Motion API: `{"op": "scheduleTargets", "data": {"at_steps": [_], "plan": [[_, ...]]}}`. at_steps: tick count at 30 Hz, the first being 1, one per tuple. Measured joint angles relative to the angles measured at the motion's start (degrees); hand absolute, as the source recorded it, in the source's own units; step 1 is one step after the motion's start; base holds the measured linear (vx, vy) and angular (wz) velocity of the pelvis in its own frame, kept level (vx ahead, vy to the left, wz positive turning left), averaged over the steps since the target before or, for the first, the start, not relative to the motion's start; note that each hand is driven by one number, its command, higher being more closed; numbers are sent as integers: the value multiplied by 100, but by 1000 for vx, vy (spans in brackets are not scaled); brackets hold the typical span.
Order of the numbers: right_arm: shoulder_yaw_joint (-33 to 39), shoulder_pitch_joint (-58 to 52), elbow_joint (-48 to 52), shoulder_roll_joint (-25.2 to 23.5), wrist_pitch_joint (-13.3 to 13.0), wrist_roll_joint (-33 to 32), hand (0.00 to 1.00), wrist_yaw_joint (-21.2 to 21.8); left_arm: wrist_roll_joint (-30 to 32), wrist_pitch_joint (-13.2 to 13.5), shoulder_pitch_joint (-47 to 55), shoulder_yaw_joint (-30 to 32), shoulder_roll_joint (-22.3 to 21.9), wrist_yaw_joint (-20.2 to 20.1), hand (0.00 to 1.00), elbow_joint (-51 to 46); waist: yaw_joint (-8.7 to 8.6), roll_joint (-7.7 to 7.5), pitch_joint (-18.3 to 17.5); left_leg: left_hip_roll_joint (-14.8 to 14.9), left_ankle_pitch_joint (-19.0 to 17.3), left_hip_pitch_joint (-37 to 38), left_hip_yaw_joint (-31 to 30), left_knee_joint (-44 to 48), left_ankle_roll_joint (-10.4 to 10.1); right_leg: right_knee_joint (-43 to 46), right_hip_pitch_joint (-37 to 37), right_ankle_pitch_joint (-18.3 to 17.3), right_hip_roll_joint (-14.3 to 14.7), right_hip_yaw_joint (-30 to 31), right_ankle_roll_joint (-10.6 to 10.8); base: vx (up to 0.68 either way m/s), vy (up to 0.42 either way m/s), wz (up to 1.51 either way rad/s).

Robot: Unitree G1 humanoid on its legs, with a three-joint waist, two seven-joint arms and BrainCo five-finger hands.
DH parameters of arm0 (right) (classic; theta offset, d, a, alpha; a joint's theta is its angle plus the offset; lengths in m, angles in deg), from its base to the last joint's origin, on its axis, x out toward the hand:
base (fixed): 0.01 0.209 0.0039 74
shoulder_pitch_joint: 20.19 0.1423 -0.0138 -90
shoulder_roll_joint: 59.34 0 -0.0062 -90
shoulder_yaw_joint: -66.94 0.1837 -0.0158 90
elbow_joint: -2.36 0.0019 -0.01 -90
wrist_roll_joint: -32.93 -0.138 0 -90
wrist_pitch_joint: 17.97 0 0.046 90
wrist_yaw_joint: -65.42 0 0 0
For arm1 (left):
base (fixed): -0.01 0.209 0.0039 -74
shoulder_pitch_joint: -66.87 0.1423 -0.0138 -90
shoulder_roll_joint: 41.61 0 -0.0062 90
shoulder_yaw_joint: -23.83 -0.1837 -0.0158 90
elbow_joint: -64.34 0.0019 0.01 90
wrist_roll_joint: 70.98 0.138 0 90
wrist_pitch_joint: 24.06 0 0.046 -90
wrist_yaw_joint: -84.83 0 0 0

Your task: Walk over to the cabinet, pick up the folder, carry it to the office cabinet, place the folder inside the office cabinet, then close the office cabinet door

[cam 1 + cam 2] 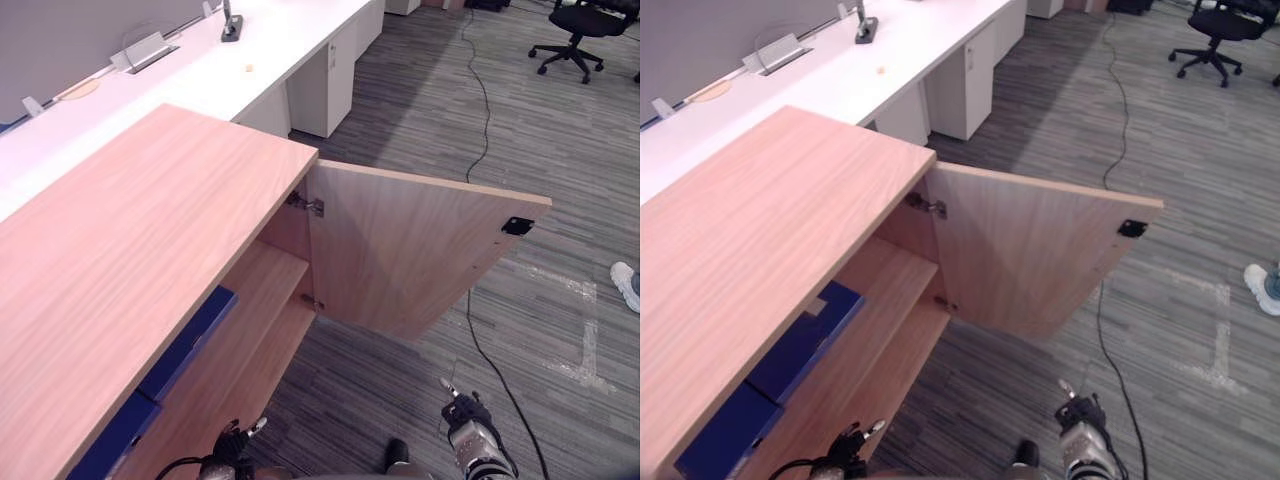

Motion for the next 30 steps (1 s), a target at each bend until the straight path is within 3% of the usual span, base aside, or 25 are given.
{"op": "scheduleTargets", "data": {"at_steps": [4, 11, 12, 14, 15, 16, 18, 21, 25, 30], "plan": [[-307, 179, 441, 107, -77, 67, 0, -5, 2, -1, 90, 95, -84, -44, 0, -3, -42, 140, -29, -88, 110, 277, 248, -61, 85, 552, -241, -8, -82, -32, -2, 21, 70, -50], [-585, 411, 549, 223, -77, 190, 0, -3, 17, -21, 166, 86, 106, -63, 0, 28, -52, 206, -97, -317, 124, 286, 234, 26, 105, 839, -424, -11, -387, -486, -13, 5, 104, -14], [-711, 412, 623, 219, -76, 200, 0, -4, 113, -51, 186, 103, 216, -50, 0, 80, -49, 184, -112, -343, 122, 219, 237, 235, 102, 839, -413, -9, -431, -460, -15, -4, 84, -11], [-824, 418, 946, 167, -85, 348, 0, -4, 238, -60, 210, 276, 353, 6, 0, 240, 42, -135, -34, -499, -90, -326, 125, 1113, 126, 787, -397, -7, -838, -256, -8, -95, 107, -7], [-943, 450, 1068, 229, -131, 430, 0, -4, 344, -52, 310, 420, 363, 44, 0, 275, 46, -8, -116, -259, 240, -225, 47, -148, 59, 627, -355, 40, -684, -340, 99, -151, 63, -9], [-983, 482, 1100, 267, -157, 461, 0, 1, 371, -64, 340, 452, 354, 66, 0, 299, 75, 15, -155, -254, 259, -171, 74, -295, 87, 507, -323, 45, -654, -307, 198, -99, 49, -24], [-1334, 497, 1209, 174, -159, 547, 0, 61, 360, -89, 582, 598, 492, 170, 0, 397, 116, -228, -253, -227, 293, -239, 100, -159, -2, -41, -60, 187, -550, -460, 240, 21, 22, -18], [-1412, 523, 1444, 152, -193, 607, 0, 66, 287, -118, 621, 825, 477, 199, 0, 401, 133, -354, -329, -27, 250, -289, 41, -157, -73, -156, -10, 218, -329, -562, 231, 62, -76, 8], [-1446, 598, 1635, 215, -313, 593, 0, 64, 235, -118, 603, 1037, 345, 204, 0, 378, 123, -375, -489, 241, 273, -250, 63, -315, -229, -392, 61, 221, -43, -635, 227, 74, -107, -5], [-1444, 598, 1649, 434, -351, 387, 0, 3, 238, -118, 601, 1076, 313, 208, 0, 369, 94, -336, -592, 245, 331, -82, 54, -467, -324, -558, 259, 221, -9, -684, 228, 54, -44, 2]]}}
